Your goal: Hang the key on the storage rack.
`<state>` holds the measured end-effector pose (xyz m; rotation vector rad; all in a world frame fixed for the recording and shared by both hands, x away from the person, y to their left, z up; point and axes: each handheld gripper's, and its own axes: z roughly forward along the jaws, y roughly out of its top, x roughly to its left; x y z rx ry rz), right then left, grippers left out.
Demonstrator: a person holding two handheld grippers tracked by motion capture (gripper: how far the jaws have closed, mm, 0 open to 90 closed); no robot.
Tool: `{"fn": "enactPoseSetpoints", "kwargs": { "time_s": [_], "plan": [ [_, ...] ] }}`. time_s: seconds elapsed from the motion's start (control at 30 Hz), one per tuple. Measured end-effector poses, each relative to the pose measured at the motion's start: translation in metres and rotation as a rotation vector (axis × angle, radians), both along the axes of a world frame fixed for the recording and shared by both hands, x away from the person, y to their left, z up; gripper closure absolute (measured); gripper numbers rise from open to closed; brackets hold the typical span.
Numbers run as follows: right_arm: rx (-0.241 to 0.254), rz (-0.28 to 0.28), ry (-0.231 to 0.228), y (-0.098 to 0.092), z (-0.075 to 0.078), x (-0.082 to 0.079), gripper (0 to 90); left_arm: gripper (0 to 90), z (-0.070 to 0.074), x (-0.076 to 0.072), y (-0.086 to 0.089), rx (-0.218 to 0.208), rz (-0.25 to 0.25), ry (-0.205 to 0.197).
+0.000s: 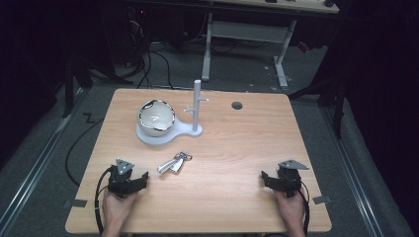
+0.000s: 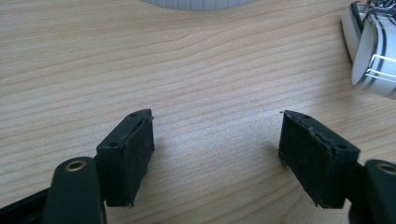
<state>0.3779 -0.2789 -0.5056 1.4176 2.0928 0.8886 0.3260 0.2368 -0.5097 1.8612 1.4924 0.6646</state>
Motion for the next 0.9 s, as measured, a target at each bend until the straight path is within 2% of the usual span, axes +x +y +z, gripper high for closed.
{"fn": "enactPoseSetpoints", "kwargs": {
  "time_s": [0.13,0.27,0.43,0.63,0.9],
  "plan": [
    [0.000,0.001,-0.001,0.000,0.000,0.000,22.4,28.0,0.000,-0.001,0.002,-0.002,-0.015,0.002],
    [0.001,0.001,-0.001,0.000,0.000,0.000,22.3,28.9,0.001,-0.002,0.003,-0.017,0.001,0.002],
    [0.001,0.000,0.000,0.000,0.000,0.000,22.3,26.4,0.003,-0.003,0.002,-0.028,-0.003,0.000],
    [0.000,0.002,0.000,0.000,0.000,0.000,22.3,24.9,0.009,-0.007,-0.001,-0.038,-0.030,-0.016],
    [0.000,0.002,0.000,0.000,0.000,0.000,22.4,18.4,0.020,-0.013,-0.012,-0.038,-0.080,-0.038]
  ]
}}
